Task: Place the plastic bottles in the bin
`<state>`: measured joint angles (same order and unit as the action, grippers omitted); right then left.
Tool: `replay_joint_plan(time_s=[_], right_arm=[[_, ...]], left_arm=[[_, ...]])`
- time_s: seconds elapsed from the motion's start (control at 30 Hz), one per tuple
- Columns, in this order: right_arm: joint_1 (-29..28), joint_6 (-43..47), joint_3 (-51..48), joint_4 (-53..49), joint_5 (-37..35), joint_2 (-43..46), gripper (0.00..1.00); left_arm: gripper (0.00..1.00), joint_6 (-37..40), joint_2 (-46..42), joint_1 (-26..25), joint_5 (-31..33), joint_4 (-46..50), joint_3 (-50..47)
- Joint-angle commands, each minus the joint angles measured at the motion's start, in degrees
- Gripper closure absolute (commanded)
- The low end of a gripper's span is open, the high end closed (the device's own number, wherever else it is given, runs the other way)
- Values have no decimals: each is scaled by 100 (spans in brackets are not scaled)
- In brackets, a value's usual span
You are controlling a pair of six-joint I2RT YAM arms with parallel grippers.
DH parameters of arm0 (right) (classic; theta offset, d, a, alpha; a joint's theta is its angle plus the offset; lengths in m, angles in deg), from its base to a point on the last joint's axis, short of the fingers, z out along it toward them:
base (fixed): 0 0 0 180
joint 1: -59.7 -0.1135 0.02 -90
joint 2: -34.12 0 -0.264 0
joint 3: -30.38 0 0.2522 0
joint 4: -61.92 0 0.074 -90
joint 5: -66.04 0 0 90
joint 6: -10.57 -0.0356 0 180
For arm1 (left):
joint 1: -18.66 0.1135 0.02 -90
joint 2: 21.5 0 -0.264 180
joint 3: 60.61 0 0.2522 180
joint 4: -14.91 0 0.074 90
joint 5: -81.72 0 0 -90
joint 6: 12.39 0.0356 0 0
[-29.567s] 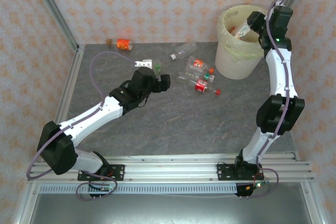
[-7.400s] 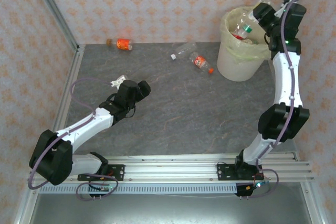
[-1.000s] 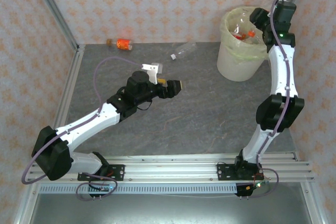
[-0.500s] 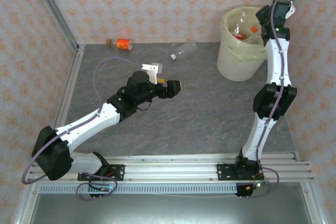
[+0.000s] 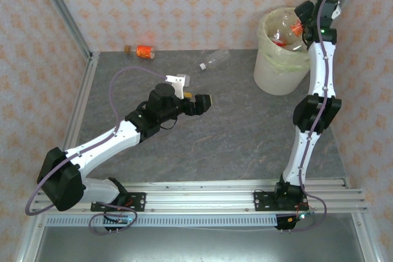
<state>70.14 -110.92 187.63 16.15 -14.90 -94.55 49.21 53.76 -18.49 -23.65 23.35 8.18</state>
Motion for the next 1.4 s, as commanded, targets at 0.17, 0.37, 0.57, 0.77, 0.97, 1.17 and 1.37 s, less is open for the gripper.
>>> replay_joint_plan(time_s=[0.17,0.37,0.57,0.77,0.97,1.17,1.37], right_arm=[[10,151,-74,-192,62,597,12],[11,216,-587,-7,134,1048,11],[2,232,-1618,589,174,1782,11],[3,312,-3166,1553,520,2866,8],[-51,303,-4653,2563,1109,3902,2],[-486,450,-5813,3240,1685,4599,1],[-1379,1272,-6132,3101,1848,4773,1]], left_arm=[[0,63,-12,-52,174,41,-79],[0,54,-24,-54,339,79,-99],[0,-11,-18,-47,584,138,-106],[0,-113,6,-52,841,213,-112],[0,-183,6,-38,1250,376,-92],[0,-368,74,-38,1515,523,-28],[0,-537,238,-16,1684,637,101]])
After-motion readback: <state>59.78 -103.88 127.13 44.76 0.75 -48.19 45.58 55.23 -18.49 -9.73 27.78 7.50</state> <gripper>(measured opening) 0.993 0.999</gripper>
